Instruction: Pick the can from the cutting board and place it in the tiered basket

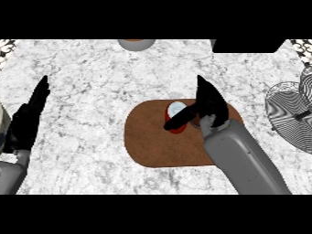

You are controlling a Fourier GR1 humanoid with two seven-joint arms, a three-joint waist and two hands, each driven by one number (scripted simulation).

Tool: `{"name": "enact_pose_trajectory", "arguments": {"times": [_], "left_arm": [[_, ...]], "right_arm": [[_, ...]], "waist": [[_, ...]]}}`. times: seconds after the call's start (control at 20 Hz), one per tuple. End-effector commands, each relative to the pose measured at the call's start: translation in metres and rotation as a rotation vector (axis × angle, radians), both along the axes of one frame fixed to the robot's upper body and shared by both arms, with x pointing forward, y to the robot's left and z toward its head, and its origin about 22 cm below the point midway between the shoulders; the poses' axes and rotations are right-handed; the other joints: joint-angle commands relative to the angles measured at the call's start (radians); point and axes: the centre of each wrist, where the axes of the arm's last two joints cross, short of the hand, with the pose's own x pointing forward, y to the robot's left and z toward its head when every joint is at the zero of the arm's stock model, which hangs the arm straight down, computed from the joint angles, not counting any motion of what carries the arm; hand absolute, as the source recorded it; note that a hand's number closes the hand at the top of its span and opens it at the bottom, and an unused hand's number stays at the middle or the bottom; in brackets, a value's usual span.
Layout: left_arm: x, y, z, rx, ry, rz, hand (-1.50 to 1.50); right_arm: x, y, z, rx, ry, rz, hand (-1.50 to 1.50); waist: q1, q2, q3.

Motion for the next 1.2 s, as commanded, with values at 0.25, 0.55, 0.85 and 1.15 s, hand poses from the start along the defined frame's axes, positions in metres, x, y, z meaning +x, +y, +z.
{"name": "enact_pose_trajectory", "arguments": {"times": [0.25, 0.55, 0.85, 1.15], "left_arm": [[-0.006, -0.01, 0.0, -0.009, 0.009, -0.008, 0.0], [0.004, -0.002, 0.002, -0.003, -0.003, 0.004, 0.0], [-0.01, -0.006, 0.001, -0.001, -0.001, -0.009, 0.0], [-0.017, -0.001, -0.009, -0.007, 0.002, -0.017, 0.0]], "right_arm": [[0.004, 0.018, 0.008, -0.161, 0.133, -0.124, -1.5], [0.003, 0.027, -0.002, -0.178, 0.18, -0.106, -1.5], [0.016, 0.02, -0.009, -0.155, 0.215, -0.135, -1.5], [0.005, 0.024, -0.02, -0.146, 0.235, -0.146, -1.5]], "waist": [[0.001, -0.002, 0.001], [-0.001, 0.002, 0.001], [0.018, 0.005, 0.001], [0.017, 0.002, 0.001]]}}
